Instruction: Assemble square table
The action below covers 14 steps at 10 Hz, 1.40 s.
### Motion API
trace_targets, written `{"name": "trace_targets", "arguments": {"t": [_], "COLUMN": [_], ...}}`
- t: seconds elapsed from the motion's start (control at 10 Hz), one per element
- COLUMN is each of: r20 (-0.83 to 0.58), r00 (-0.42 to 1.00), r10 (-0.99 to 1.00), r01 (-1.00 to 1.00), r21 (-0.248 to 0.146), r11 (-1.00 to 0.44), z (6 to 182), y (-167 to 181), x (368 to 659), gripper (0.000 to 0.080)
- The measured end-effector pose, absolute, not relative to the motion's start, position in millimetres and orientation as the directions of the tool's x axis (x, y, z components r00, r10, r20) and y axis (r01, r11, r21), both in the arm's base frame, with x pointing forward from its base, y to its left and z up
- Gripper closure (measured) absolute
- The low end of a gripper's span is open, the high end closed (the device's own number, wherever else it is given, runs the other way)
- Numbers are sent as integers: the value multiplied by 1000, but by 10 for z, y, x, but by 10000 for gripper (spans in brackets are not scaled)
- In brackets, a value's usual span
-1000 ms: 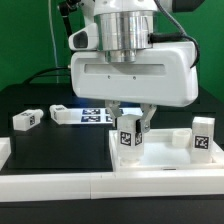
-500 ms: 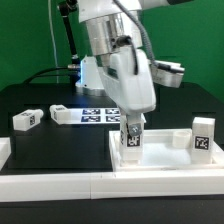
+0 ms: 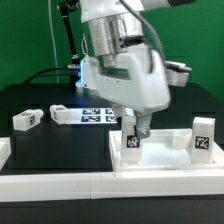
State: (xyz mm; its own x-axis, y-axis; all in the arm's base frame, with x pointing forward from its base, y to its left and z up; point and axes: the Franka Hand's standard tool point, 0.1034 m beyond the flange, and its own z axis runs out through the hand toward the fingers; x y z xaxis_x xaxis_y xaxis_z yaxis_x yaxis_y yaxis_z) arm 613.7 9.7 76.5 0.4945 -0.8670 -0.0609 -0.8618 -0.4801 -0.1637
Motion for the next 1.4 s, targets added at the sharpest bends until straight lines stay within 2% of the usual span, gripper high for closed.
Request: {"name": "trace_targets", "arguments": {"t": [0.1,0.4,0.6,0.7,0.8,0.9,1.0,1.1,1.2,1.4], "r20": [-34,3,77,95,88,88,87,78,70,55], "r00": [594,750,923,942,926,927,923,893,860,799], "r10": [-804,-662,-376,-323,-368,-365,-374,-444,-505,-598], "r01": [-797,-653,-366,-313,-358,-355,-364,-433,-495,-588], "r21": [-160,-159,-117,-109,-114,-114,-115,-121,-125,-133], "r11": [-583,-741,-923,-944,-927,-928,-924,-893,-860,-798], "z": [772,767,795,806,801,801,800,800,797,790], "y": [118,95,51,46,51,47,49,38,27,18], "x": [6134,6134,6176,6197,6192,6192,6192,6191,6190,6188], "gripper": [156,151,150,150,150,251,387,387,508,508]}}
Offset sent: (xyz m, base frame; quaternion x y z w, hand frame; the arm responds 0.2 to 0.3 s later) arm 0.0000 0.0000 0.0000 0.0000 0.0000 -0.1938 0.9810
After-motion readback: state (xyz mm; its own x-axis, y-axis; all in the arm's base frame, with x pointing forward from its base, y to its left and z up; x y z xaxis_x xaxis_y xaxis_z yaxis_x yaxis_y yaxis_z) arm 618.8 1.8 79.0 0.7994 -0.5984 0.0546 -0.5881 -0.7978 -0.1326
